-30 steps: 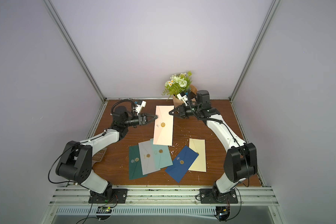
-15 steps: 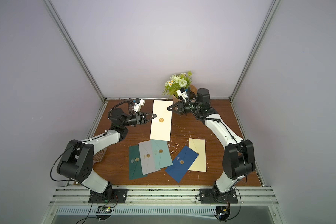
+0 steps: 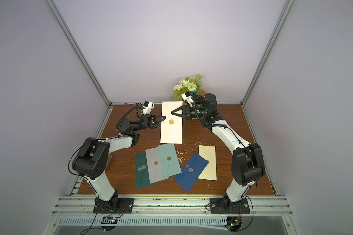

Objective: Open the envelope
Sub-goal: Pick up the envelope from the envelope.

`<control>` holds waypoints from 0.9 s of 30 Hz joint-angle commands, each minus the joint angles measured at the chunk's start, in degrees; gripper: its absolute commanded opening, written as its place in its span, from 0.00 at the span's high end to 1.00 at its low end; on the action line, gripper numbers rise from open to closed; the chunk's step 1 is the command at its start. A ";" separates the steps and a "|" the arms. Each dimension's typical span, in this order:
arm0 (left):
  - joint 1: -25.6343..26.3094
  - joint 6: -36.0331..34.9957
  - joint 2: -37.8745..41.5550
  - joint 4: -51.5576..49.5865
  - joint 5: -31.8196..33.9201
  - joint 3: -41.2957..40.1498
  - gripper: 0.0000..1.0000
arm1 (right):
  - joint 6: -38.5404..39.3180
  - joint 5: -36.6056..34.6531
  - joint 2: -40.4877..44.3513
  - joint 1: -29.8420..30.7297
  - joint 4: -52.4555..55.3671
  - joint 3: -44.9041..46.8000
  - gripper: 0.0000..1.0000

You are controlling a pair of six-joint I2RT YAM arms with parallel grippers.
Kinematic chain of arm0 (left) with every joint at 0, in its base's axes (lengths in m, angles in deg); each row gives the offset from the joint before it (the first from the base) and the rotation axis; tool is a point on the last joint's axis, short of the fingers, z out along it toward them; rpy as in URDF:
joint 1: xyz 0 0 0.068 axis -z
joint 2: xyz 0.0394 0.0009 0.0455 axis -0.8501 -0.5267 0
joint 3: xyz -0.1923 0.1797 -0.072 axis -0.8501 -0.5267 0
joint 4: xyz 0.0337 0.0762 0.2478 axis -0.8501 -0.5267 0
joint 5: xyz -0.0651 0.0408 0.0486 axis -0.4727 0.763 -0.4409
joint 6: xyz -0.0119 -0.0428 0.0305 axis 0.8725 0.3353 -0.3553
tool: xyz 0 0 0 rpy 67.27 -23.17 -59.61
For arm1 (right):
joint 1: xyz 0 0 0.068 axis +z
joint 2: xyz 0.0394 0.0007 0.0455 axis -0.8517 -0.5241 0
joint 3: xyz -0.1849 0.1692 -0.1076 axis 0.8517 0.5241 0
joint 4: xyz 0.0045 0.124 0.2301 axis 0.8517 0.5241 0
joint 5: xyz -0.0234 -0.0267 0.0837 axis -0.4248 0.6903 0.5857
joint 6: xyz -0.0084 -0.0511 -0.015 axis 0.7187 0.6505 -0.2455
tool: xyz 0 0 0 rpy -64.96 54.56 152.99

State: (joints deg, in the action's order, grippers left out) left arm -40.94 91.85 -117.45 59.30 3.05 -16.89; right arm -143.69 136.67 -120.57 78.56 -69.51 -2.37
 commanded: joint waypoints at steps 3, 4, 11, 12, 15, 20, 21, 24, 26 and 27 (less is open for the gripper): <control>-0.67 -1.66 1.79 5.74 2.34 1.95 1.00 | -4.44 -1.94 1.54 0.15 -10.12 1.44 0.73; -0.66 -1.58 1.62 5.73 2.38 2.00 1.00 | -5.40 -2.06 1.39 0.20 -11.52 1.55 0.76; -1.79 -4.40 2.74 2.54 2.73 -0.22 1.00 | -12.79 -0.93 0.08 0.17 -20.86 1.78 1.00; -2.25 -5.90 3.31 0.55 2.72 -0.73 0.99 | -13.46 -0.68 0.01 0.14 -21.68 1.81 1.00; -3.06 -13.86 5.59 -10.91 2.07 -1.13 0.58 | -13.73 -0.48 0.02 0.14 -21.60 1.39 1.00; -3.52 -52.84 15.58 -68.95 14.03 5.98 0.48 | -3.03 -3.35 1.03 -0.27 -4.64 -2.95 1.00; -1.83 -64.15 17.11 -85.13 23.73 11.49 0.49 | 2.94 -5.59 1.17 -0.20 5.05 -5.73 1.00; 3.03 -76.67 18.47 -103.53 46.87 21.17 0.45 | 18.41 -15.83 -0.86 0.57 32.36 -18.24 1.00; 5.58 -79.05 20.20 -104.86 55.62 22.20 0.40 | 22.79 -21.40 -2.96 1.44 41.90 -25.66 1.00; 7.26 -80.04 21.19 -104.77 60.02 22.13 0.35 | 23.71 -23.83 -3.88 1.97 44.74 -28.42 1.00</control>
State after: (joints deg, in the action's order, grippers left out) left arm -37.47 27.89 -98.94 -25.59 42.26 3.92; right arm -132.54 122.96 -124.35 79.21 -44.75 -22.52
